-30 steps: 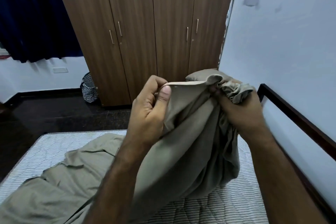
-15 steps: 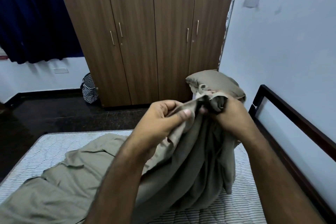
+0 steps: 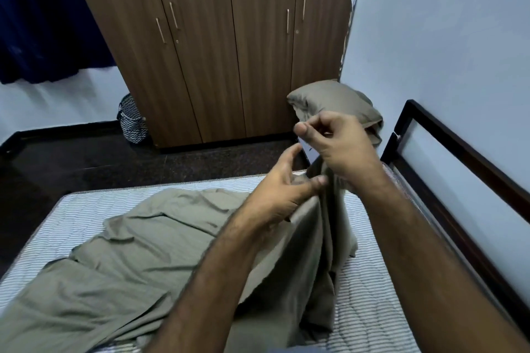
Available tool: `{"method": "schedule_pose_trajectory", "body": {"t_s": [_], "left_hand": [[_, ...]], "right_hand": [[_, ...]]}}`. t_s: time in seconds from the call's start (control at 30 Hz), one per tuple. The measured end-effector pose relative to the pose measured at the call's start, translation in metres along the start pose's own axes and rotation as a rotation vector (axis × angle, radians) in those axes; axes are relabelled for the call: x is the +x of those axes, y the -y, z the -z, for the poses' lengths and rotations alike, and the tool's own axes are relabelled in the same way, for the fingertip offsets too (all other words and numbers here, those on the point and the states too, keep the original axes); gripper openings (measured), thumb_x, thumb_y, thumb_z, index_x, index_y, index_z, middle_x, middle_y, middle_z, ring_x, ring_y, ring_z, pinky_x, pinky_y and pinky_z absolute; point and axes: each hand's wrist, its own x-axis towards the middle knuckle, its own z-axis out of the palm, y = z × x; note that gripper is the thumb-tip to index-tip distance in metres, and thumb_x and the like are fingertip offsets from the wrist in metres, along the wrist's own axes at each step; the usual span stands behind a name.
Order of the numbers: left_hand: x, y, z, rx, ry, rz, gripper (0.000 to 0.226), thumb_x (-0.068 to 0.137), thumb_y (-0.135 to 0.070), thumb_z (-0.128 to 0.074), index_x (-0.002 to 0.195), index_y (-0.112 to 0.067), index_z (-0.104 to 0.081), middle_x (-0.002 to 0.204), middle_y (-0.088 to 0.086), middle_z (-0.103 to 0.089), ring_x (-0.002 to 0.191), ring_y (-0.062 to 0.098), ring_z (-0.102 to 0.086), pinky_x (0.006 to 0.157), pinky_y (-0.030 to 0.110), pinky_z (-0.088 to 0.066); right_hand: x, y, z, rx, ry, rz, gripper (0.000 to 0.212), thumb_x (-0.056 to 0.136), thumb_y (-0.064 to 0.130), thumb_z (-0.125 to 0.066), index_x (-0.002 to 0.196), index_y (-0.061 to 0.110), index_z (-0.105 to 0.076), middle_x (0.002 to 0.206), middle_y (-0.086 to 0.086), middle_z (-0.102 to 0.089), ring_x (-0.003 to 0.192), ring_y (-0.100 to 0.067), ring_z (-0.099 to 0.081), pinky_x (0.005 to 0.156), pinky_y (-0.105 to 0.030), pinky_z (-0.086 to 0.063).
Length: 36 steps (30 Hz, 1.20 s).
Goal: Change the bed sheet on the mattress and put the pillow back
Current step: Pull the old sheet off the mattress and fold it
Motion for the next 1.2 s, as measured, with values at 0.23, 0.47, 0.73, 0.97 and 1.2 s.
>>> {"method": "schedule_pose_trajectory", "body": {"t_s": [0.23, 0.47, 0.73, 0.97, 1.2], "left_hand": [[0.005, 0.009, 0.004, 0.116, -0.162, -0.111, 0.012, 0.097, 0.008, -0.056, 0.101, 0.018, -0.061, 0.087, 0.025, -0.068, 0.080, 0.032, -0.063, 0.067, 0.030, -0.052], [0.008, 0.000, 0.020, 0.050, -0.303, -0.143, 0.005, 0.097, -0.004, -0.065, 0.095, -0.006, -0.070, 0.092, 0.024, -0.071, 0.085, 0.026, -0.066, 0.078, 0.032, -0.055], [0.009, 0.005, 0.017, 0.204, -0.395, 0.038, 0.025, 0.095, -0.013, -0.069, 0.117, -0.012, -0.057, 0.099, 0.016, -0.070, 0.065, 0.011, -0.064, 0.044, 0.020, -0.046], [0.004, 0.006, 0.014, 0.128, -0.419, 0.037, 0.040, 0.090, 0.001, -0.072, 0.124, -0.005, -0.052, 0.083, 0.011, -0.066, 0.059, 0.007, -0.062, 0.050, 0.022, -0.050], [0.002, 0.003, 0.015, 0.042, -0.408, 0.072, 0.033, 0.092, 0.012, -0.061, 0.123, 0.003, -0.053, 0.071, 0.009, -0.066, 0.052, 0.008, -0.060, 0.056, 0.028, -0.061]], "right_hand": [[-0.012, -0.010, -0.007, -0.138, 0.187, 0.058, 0.020, 0.085, 0.043, -0.077, 0.085, 0.024, -0.070, 0.072, 0.009, -0.066, 0.061, 0.002, -0.055, 0.058, -0.020, -0.045], [-0.025, -0.048, 0.009, 0.129, 0.178, -0.118, 0.023, 0.087, 0.032, -0.079, 0.092, 0.010, -0.072, 0.080, -0.006, -0.070, 0.075, -0.013, -0.061, 0.071, -0.037, -0.049], [-0.033, -0.044, 0.002, 0.219, -0.069, 0.020, 0.010, 0.098, 0.020, -0.067, 0.096, 0.011, -0.072, 0.091, -0.003, -0.075, 0.088, -0.014, -0.068, 0.084, -0.037, -0.056], [-0.045, -0.044, -0.010, -0.252, -0.207, 0.216, 0.001, 0.093, 0.022, -0.073, 0.094, 0.022, -0.073, 0.085, 0.011, -0.069, 0.082, 0.001, -0.064, 0.075, -0.015, -0.050], [-0.056, -0.050, -0.016, -0.247, -0.095, 0.225, 0.007, 0.088, 0.016, -0.077, 0.093, 0.019, -0.073, 0.082, 0.012, -0.072, 0.079, -0.003, -0.069, 0.072, -0.023, -0.056]]}}
